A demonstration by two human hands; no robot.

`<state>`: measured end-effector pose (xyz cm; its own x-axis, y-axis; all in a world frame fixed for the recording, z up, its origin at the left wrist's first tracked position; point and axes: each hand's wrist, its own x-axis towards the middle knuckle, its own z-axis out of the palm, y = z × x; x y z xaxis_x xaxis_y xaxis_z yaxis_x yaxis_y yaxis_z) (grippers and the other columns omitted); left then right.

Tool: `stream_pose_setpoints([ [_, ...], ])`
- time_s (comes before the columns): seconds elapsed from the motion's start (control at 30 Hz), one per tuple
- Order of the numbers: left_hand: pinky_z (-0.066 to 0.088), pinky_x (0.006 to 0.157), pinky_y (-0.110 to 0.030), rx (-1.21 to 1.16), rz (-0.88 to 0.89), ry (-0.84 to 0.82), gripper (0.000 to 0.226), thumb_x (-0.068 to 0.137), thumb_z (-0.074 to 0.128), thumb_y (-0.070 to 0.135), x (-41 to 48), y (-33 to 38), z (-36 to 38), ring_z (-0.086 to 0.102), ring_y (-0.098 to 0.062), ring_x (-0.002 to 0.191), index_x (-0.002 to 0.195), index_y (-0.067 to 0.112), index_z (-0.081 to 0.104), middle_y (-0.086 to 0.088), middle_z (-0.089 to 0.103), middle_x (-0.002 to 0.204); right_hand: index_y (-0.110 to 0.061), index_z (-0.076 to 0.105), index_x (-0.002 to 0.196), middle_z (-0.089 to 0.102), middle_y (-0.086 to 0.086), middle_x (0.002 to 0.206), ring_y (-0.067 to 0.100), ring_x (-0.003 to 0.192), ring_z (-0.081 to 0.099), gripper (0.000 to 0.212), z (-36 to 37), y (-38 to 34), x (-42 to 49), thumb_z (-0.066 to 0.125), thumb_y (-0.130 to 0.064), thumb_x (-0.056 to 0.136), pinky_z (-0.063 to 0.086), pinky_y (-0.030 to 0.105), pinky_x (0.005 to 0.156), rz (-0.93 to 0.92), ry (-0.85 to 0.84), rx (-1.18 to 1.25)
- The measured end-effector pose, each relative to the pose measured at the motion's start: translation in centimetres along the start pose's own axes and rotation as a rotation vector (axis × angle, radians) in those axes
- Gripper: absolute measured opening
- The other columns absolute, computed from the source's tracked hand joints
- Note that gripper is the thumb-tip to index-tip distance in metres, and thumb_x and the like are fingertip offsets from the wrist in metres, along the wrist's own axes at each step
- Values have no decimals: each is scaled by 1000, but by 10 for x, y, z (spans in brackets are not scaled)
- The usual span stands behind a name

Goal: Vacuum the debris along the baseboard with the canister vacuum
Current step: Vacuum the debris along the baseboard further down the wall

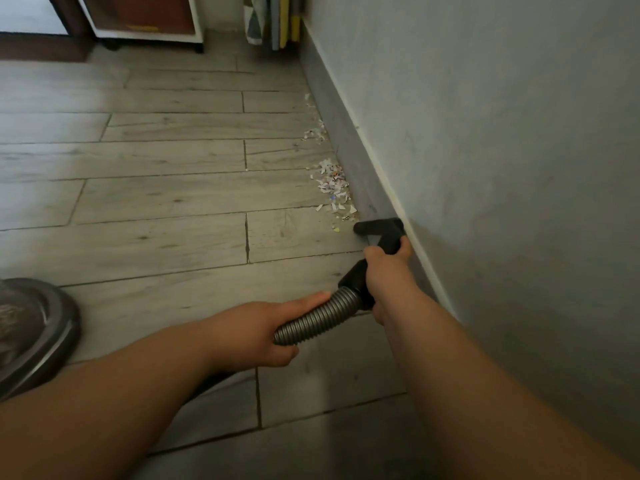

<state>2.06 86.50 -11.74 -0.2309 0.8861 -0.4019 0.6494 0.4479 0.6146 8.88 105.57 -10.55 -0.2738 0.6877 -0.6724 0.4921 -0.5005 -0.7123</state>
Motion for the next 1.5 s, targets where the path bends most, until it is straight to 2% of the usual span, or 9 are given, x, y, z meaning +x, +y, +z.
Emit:
stream_pose_setpoints([
  [0.17, 46, 65, -13, -74, -34, -54, 89, 88, 61, 29, -3, 5, 4, 54, -4, 68, 124, 80, -3, 10, 57, 90, -45, 7, 150, 50, 5, 110, 28, 91, 60, 77, -16, 16, -5, 59, -28, 96, 57, 52, 78, -95, -126, 55],
  [0.33, 52, 66, -17, -98, -57, -89, 85, 88, 60, 30, -1, 10, -1, 59, -4, 67, 129, 76, 1, 9, 57, 86, -51, 8, 150, 45, 0, 139, 27, 106, 62, 88, -30, 39, -9, 66, -21, 92, 56, 50, 86, -189, -290, 214],
  [0.47, 57, 73, -24, -82, -67, -111, 86, 87, 60, 30, 0, 12, -2, 65, -10, 74, 129, 76, 1, 7, 55, 96, -54, 8, 149, 42, -3, 131, 23, 101, 60, 75, -21, 46, -13, 55, -25, 99, 57, 50, 82, -206, -225, 226],
  [0.57, 57, 67, -19, -110, -71, -102, 86, 87, 62, 29, -4, 9, -3, 67, -7, 68, 132, 73, 4, 9, 55, 102, -54, 8, 149, 43, -1, 126, 23, 96, 61, 72, -13, 44, -14, 51, -27, 99, 58, 49, 79, -224, -179, 175],
  [0.67, 56, 63, -17, -168, -79, -87, 86, 87, 62, 26, -9, 7, -4, 66, -7, 64, 136, 70, 7, 7, 56, 101, -54, 7, 149, 46, 2, 129, 25, 95, 63, 71, -6, 39, -15, 51, -30, 99, 60, 46, 74, -253, -174, 74],
  [0.8, 59, 67, -25, -197, -84, -82, 87, 86, 63, 29, -17, 6, -3, 68, -11, 67, 134, 72, 4, 3, 58, 100, -54, 8, 149, 51, 4, 130, 29, 96, 65, 71, -1, 35, -16, 51, -33, 97, 59, 52, 77, -272, -174, 1],
  [1.2, 58, 68, -23, -131, -76, -122, 88, 88, 62, 32, -20, 15, -4, 66, -7, 67, 132, 74, -3, 6, 56, 97, -53, 10, 149, 51, 4, 128, 26, 94, 63, 67, -5, 36, -22, 49, -31, 98, 59, 40, 65, -247, -187, 13],
  [1.33, 58, 69, -22, -140, -72, -131, 87, 89, 61, 33, -14, 17, 0, 64, -6, 65, 133, 72, -3, 6, 56, 96, -50, 7, 151, 48, 1, 125, 25, 91, 62, 68, -8, 36, -20, 47, -29, 100, 57, 50, 82, -266, -92, -30],
  [1.5, 56, 65, -18, -149, -54, -149, 86, 91, 60, 32, -8, 16, 3, 63, -5, 63, 135, 70, -3, 7, 54, 91, -45, 4, 153, 44, -2, 111, 14, 76, 54, 69, -12, 36, -18, 45, -26, 101, 51, 35, 64, -316, -55, -104],
])
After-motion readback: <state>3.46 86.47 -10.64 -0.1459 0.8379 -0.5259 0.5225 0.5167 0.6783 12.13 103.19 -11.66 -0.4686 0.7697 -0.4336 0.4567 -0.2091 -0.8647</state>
